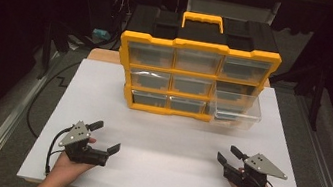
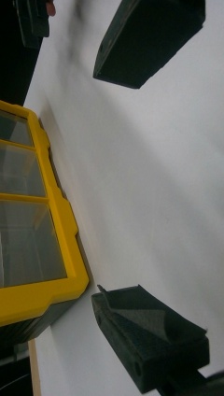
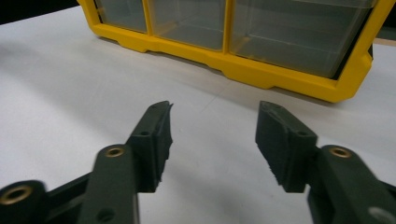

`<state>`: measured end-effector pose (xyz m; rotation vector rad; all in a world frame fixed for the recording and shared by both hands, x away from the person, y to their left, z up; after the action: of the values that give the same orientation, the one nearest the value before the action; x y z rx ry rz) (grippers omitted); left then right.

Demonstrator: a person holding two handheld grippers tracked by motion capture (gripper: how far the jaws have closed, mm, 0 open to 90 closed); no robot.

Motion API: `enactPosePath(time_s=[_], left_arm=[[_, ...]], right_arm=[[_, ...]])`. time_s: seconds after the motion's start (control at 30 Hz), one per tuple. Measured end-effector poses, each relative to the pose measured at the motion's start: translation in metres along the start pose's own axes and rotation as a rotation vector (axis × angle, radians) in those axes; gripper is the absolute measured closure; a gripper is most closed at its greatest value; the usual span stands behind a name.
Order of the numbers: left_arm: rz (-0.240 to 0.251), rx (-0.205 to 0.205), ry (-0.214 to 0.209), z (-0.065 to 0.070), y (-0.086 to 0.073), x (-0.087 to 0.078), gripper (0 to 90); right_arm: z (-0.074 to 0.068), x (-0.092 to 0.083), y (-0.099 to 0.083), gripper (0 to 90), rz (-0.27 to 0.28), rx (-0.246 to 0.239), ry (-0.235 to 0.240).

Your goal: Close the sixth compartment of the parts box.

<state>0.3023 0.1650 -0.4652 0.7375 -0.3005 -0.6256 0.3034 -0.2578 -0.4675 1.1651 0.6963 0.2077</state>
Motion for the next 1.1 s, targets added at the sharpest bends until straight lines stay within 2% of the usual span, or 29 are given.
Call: enactPosePath(time_s=[0.27,0.77,1.1], left_arm=[[-0.003,0.001,-0.001,-0.0002,-0.0004,0.0000,0.4],[-0.008,0.006,-0.004,-0.0005,-0.0007,0.0000,0.4],[-0.004,0.004,-0.001,-0.0015,-0.0004,0.0007,0.4]], right_arm=[[0.0001,-0.0012,0.0003,64.7,-0.003,-0.002,-0.007],[0.0013,-0.0031,0.0011,89.2,-0.019,0.002,-0.024],[0.0019,-0.0022,0.0013,90.0,-0.015,-0.006,-0.035]])
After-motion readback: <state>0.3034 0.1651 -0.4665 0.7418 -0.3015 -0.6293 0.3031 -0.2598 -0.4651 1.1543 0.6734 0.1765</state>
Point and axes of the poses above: each handheld gripper's, and its own axes: x roughly forward along the jaws, y roughly out of its top, z roughly to its right, the point moved 2 cm from there along x, roughly forward along the jaws, and after that the axes turned 13 degrees about -x, right-handed, at the moved point
